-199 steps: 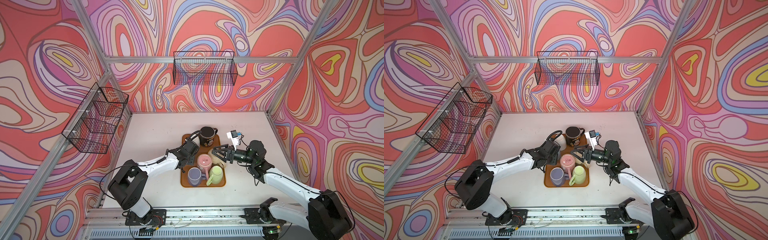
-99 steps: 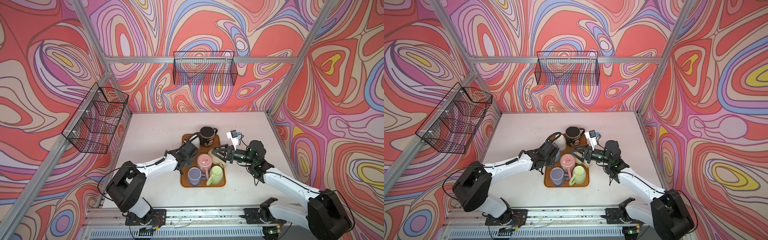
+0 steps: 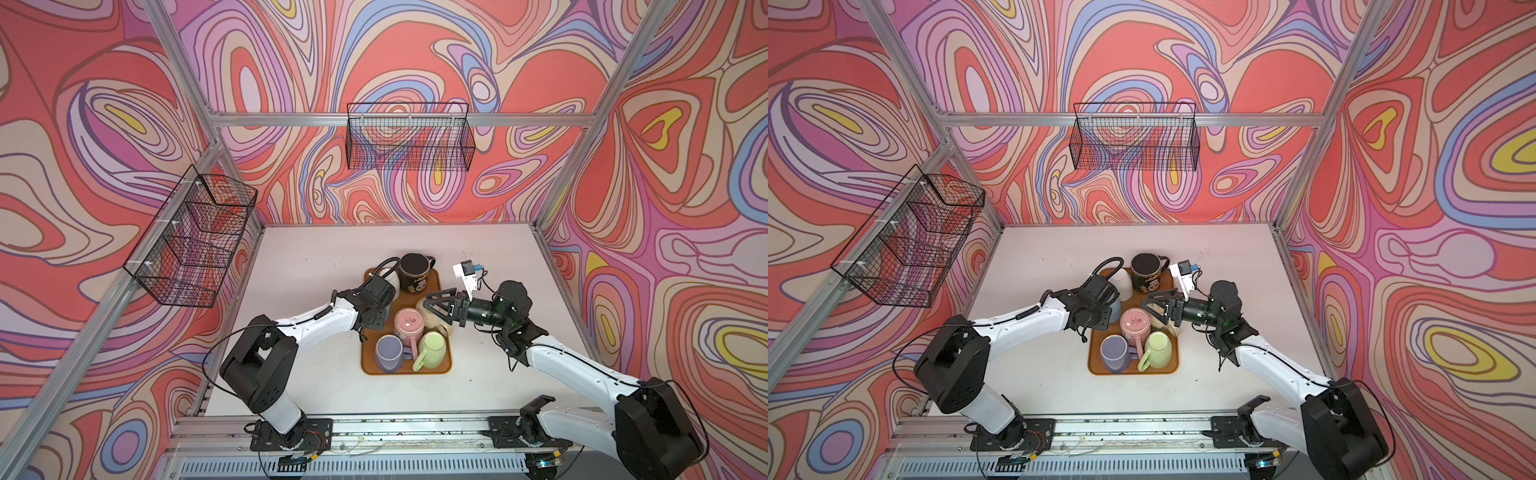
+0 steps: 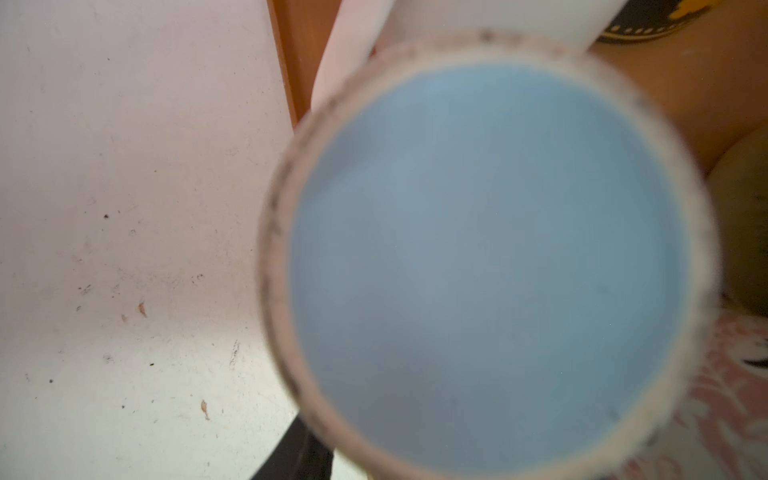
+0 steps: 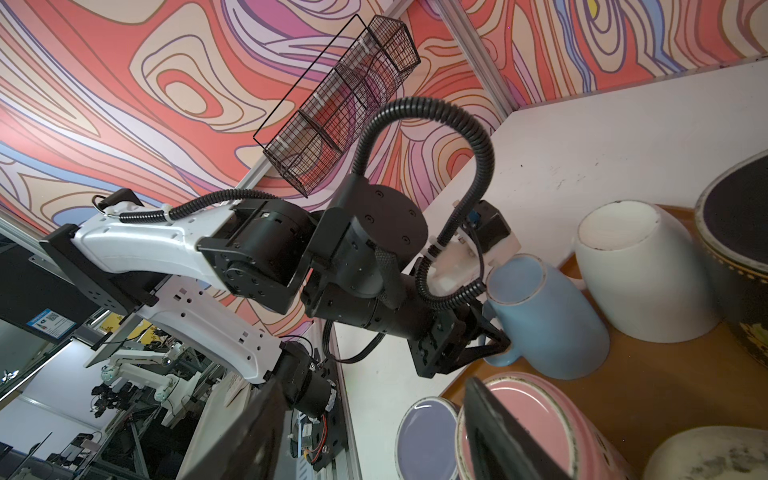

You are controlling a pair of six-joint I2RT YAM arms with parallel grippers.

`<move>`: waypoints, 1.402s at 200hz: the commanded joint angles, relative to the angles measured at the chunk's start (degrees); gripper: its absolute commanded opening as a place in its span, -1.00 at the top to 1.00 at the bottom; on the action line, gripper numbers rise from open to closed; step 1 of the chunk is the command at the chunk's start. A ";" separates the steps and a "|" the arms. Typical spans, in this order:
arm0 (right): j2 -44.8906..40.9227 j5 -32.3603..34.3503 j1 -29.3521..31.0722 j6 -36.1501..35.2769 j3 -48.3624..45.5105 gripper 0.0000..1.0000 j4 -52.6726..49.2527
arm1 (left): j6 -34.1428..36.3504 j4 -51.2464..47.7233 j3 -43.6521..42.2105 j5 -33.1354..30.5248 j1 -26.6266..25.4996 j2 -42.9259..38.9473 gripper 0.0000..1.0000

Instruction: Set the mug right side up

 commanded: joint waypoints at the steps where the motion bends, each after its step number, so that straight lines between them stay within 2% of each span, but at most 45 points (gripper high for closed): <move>1: 0.47 0.50 -0.15 0.01 -1.17 -0.40 1.74 | 1.44 -5.50 2.98 1.17 0.34 1.81 0.15; 79: -0.47 1.07 -0.19 -0.19 -1.62 -0.40 1.31 | 3.85 -10.33 7.82 1.99 2.35 5.26 0.25; 168: -1.18 1.95 -0.14 -0.71 -2.19 -0.39 1.39 | 6.41 -13.68 11.98 4.45 3.94 8.05 0.48; 211: -2.40 2.23 -0.12 -0.80 -2.65 -0.39 1.31 | 7.19 -15.73 14.01 5.15 4.37 9.44 0.50; 280: -4.93 2.92 -0.16 -1.66 -2.88 -0.39 -0.01 | 8.54 -18.04 15.95 5.93 4.64 10.90 0.79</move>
